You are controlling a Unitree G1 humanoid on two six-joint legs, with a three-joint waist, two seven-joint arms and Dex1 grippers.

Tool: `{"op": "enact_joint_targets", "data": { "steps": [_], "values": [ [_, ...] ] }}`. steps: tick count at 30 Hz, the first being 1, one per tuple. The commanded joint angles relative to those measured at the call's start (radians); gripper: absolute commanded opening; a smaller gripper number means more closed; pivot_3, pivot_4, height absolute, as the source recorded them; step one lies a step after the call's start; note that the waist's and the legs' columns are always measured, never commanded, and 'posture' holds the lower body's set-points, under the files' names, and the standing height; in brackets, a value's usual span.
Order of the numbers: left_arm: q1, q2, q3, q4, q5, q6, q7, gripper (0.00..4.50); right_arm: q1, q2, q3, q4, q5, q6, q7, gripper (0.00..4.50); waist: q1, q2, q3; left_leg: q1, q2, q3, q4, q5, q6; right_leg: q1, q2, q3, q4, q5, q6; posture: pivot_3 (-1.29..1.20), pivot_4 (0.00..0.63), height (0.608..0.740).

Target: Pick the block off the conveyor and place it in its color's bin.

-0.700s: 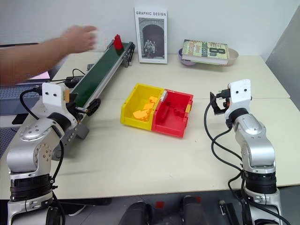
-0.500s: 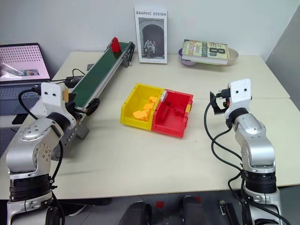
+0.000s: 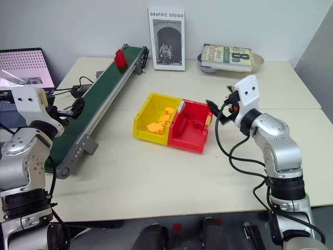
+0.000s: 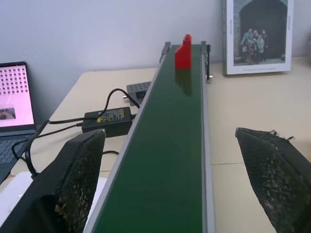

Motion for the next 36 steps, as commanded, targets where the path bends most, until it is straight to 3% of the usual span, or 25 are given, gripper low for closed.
{"op": "enact_joint_targets", "data": {
  "steps": [1,13,18,36],
  "values": [
    [-0.016,0.02,0.016,0.002,-0.009,-0.026,-0.009,4.47,-0.024,0.015,0.012,-0.062,0.062,-0.006,0.056,4.5,0.002,0.0,0.0,0.0,0.0,0.0,0.0,0.0,0.0,0.0,-0.001,0.0,0.0,0.0,0.0,0.0,0.15,0.74],
    [-0.064,0.055,0.012,0.161,-0.032,-0.042,-0.088,4.47,-0.048,-0.047,0.044,-0.185,0.275,0.121,0.263,4.5,0.0,0.0,0.0,0.0,0.0,0.0,0.0,0.0,0.0,0.0,-0.001,-0.001,0.001,0.0,0.0,0.0,0.15,0.74],
    [-0.083,0.066,-0.004,0.22,-0.024,-0.068,-0.121,4.47,-0.056,-0.062,0.044,-0.222,0.343,0.169,0.282,4.5,0.0,0.0,0.0,0.0,0.0,0.0,0.0,0.0,0.0,0.0,-0.001,-0.001,0.0,0.0,0.0,0.0,0.15,0.74],
    [-0.117,0.075,-0.047,0.304,-0.002,-0.097,-0.156,4.47,-0.063,-0.086,0.056,-0.264,0.349,0.178,0.237,4.5,0.0,0.0,0.0,0.0,0.0,0.0,0.0,0.0,0.0,0.0,-0.002,-0.001,0.0,0.0,0.0,0.0,0.15,0.74]
  ]
}}
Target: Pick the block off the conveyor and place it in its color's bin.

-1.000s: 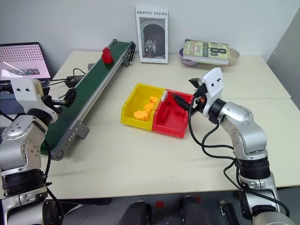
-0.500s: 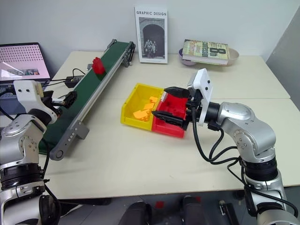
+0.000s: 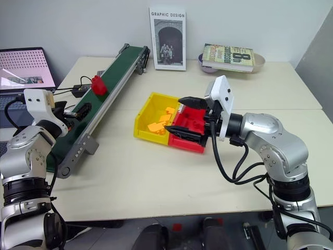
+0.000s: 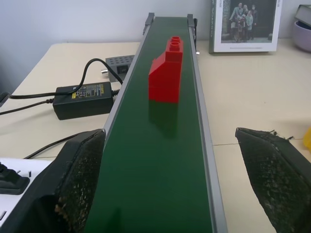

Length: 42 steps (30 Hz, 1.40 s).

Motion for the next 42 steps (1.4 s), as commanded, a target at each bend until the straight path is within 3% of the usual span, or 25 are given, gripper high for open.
{"op": "enact_joint_targets", "data": {
  "steps": [1,16,25,32,38,42],
  "values": [
    [-0.019,0.023,-0.011,0.0,0.017,-0.025,0.001,4.47,-0.015,-0.016,-0.02,-0.042,0.016,-0.003,-0.005,4.5,0.0,0.0,0.0,0.0,0.0,0.0,0.0,0.0,0.0,0.0,0.0,0.0,0.0,0.0,0.0,0.0,0.15,0.74],
    [-0.021,0.039,-0.046,0.065,0.072,-0.053,-0.003,4.47,-0.01,-0.033,-0.029,-0.049,0.029,0.007,-0.015,4.5,0.0,0.0,0.0,0.0,0.0,0.0,0.0,0.0,0.0,0.0,0.0,0.0,0.0,0.0,0.0,0.0,0.15,0.74],
    [0.003,0.054,-0.031,0.047,0.07,-0.031,0.006,2.89,-0.019,-0.034,-0.027,-0.036,0.029,0.001,-0.01,4.5,0.0,0.0,0.0,0.0,0.0,0.0,0.0,0.0,0.0,0.0,0.0,0.0,0.0,0.0,0.0,0.0,0.15,0.74],
    [0.08,0.069,0.004,-0.073,0.044,0.05,0.023,1.55,-0.013,-0.035,-0.039,-0.037,0.025,0.001,-0.026,4.5,0.0,0.0,0.0,0.0,0.001,0.0,0.0,0.0,0.0,0.0,-0.003,0.0,0.0,0.0,0.0,0.0,0.15,0.74],
    [0.042,0.063,-0.008,-0.159,0.01,0.106,0.019,1.53,0.033,-0.05,-0.061,-0.075,0.0,0.011,-0.087,4.5,0.003,0.0,0.0,0.0,0.001,0.0,0.0,0.0,0.0,0.0,-0.003,0.0,0.0,0.0,0.0,0.0,0.15,0.74],
    [-0.074,0.029,-0.129,-0.208,-0.021,0.151,-0.065,1.53,0.127,-0.121,-0.07,-0.087,-0.099,-0.025,-0.131,4.5,0.027,-0.001,-0.001,-0.001,-0.001,-0.001,0.0,0.0,0.0,0.0,0.0,-0.002,-0.001,0.0,0.0,0.0,0.15,0.74]
  ]
}}
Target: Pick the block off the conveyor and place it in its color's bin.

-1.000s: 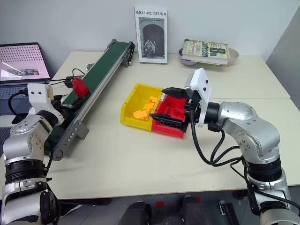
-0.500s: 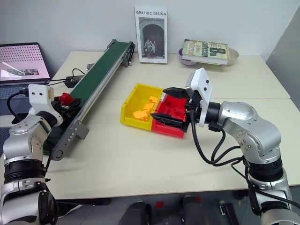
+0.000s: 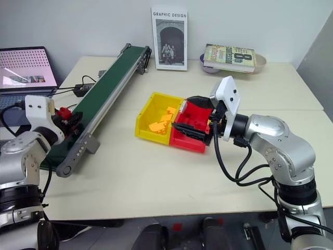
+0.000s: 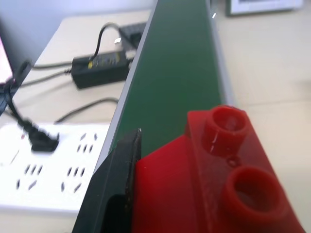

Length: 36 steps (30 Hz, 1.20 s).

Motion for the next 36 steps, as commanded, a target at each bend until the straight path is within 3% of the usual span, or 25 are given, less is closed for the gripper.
{"op": "enact_joint_targets", "data": {
  "steps": [1,5,10,18,20,24,32,34,36],
  "values": [
    [-0.101,-0.02,-0.099,-0.092,-0.036,0.027,-0.08,1.53,0.055,-0.047,-0.05,-0.04,-0.063,-0.035,-0.042,4.5,0.007,0.0,0.0,0.0,-0.001,0.0,0.0,0.0,0.0,0.001,0.0,0.0,-0.001,0.0,0.0,0.0,0.15,0.74],
    [-0.204,-0.092,-0.208,-0.091,-0.051,0.033,-0.153,1.53,0.119,-0.054,-0.089,-0.117,-0.05,0.01,-0.096,4.5,0.005,0.0,0.0,0.0,-0.001,0.003,0.0,0.0,0.0,0.0,0.0,0.003,-0.001,0.0,0.0,0.0,0.15,0.74],
    [-0.357,-0.288,-0.447,0.028,0.0,-0.081,-0.328,1.53,0.265,-0.053,-0.17,-0.315,0.005,0.126,-0.205,4.5,0.021,0.0,0.0,-0.002,-0.002,0.001,0.001,0.0,0.0,0.001,0.002,-0.001,-0.001,0.0,0.0,0.0,0.15,0.74],
    [-0.443,-0.393,-0.577,0.341,0.13,-0.329,-0.455,1.53,0.346,-0.053,-0.217,-0.436,0.027,0.223,-0.316,4.5,-0.011,0.0,0.0,0.001,-0.002,0.001,0.0,0.0,0.001,0.001,0.008,0.002,0.0,-0.001,0.0,0.0,0.15,0.74],
    [-0.469,-0.403,-0.573,0.411,0.151,-0.37,-0.458,2.23,0.356,-0.053,-0.237,-0.454,0.038,0.238,-0.331,4.5,-0.011,0.0,0.0,0.001,-0.001,0.0,0.0,0.0,0.001,0.001,0.01,0.003,0.0,-0.002,0.002,0.0,0.15,0.74],
    [-0.494,-0.419,-0.535,0.464,0.125,-0.384,-0.51,2.78,0.359,-0.056,-0.277,-0.477,0.067,0.267,-0.358,4.5,-0.011,0.0,0.0,0.001,0.0,-0.001,0.001,0.0,0.001,0.001,0.011,0.003,0.0,-0.003,0.002,0.0,0.15,0.74],
    [-0.498,-0.384,-0.479,0.423,0.116,-0.353,-0.533,4.48,0.309,-0.081,-0.26,-0.425,0.081,0.261,-0.35,4.5,-0.011,0.0,0.0,0.0,0.0,0.0,0.001,0.0,0.001,0.0,0.01,0.004,-0.001,-0.001,0.0,0.0,0.15,0.74],
    [-0.485,-0.354,-0.468,0.389,0.116,-0.327,-0.543,4.48,0.298,-0.099,-0.248,-0.402,0.076,0.245,-0.327,4.5,-0.011,0.0,0.0,0.001,0.0,0.0,0.001,0.0,0.001,0.001,0.01,0.003,-0.001,-0.002,0.001,0.0,0.15,0.74],
    [-0.417,-0.233,-0.455,0.272,0.106,-0.265,-0.618,4.48,0.252,-0.145,-0.21,-0.323,0.057,0.199,-0.245,4.5,-0.023,0.001,0.0,0.001,0.0,0.0,0.001,0.0,0.001,0.001,0.01,0.003,-0.001,-0.002,0.001,0.0,0.15,0.74]
  ]
}}
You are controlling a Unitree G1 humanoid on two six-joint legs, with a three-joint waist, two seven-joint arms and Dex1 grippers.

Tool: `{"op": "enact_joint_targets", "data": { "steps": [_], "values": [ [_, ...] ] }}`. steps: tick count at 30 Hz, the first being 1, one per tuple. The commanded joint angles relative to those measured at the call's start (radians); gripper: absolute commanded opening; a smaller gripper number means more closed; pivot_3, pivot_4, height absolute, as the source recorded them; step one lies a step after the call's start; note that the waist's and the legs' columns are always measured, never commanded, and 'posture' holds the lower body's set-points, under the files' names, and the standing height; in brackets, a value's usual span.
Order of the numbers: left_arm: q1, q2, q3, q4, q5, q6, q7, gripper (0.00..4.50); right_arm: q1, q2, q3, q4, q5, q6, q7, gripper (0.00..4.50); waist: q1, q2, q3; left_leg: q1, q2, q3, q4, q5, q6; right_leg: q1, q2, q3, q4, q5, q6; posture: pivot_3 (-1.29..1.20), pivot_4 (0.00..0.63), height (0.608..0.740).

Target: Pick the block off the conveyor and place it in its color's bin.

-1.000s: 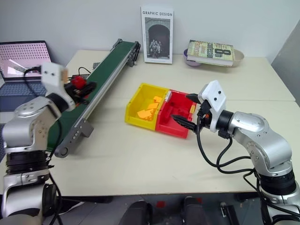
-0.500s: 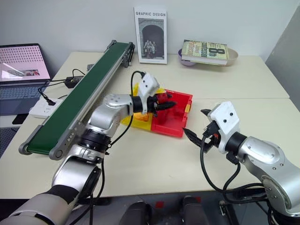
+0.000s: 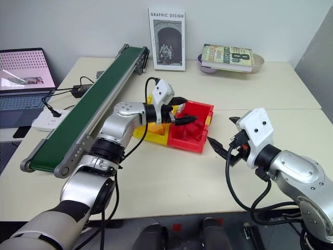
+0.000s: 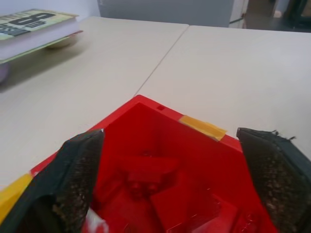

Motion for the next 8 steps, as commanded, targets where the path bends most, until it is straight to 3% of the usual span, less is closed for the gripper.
{"op": "enact_joint_targets", "data": {
  "steps": [1,5,8],
  "values": [
    [0.082,0.198,0.039,-0.234,-0.026,0.099,-0.12,4.48,-0.088,-0.088,0.054,0.115,-0.03,-0.096,0.137,4.5,-0.019,0.001,0.001,0.0,0.001,0.002,0.0,0.0,0.0,-0.001,0.001,0.002,0.0,0.0,0.0,0.0,0.15,0.74],
    [0.201,0.377,0.102,-0.436,-0.066,0.217,-0.153,4.48,-0.15,-0.148,0.11,0.263,-0.086,-0.207,0.254,4.5,-0.027,0.001,0.001,0.002,0.003,0.002,-0.002,0.0,0.0,-0.002,0.003,0.002,0.001,0.0,-0.002,0.0,0.15,0.74],
    [0.269,0.449,0.133,-0.541,-0.085,0.276,-0.147,4.48,-0.181,-0.146,0.145,0.34,-0.115,-0.262,0.295,4.5,-0.016,0.001,0.001,0.001,0.004,0.0,-0.002,0.0,0.0,-0.003,0.003,0.0,0.002,-0.001,-0.003,0.0,0.15,0.74]
  ]
}}
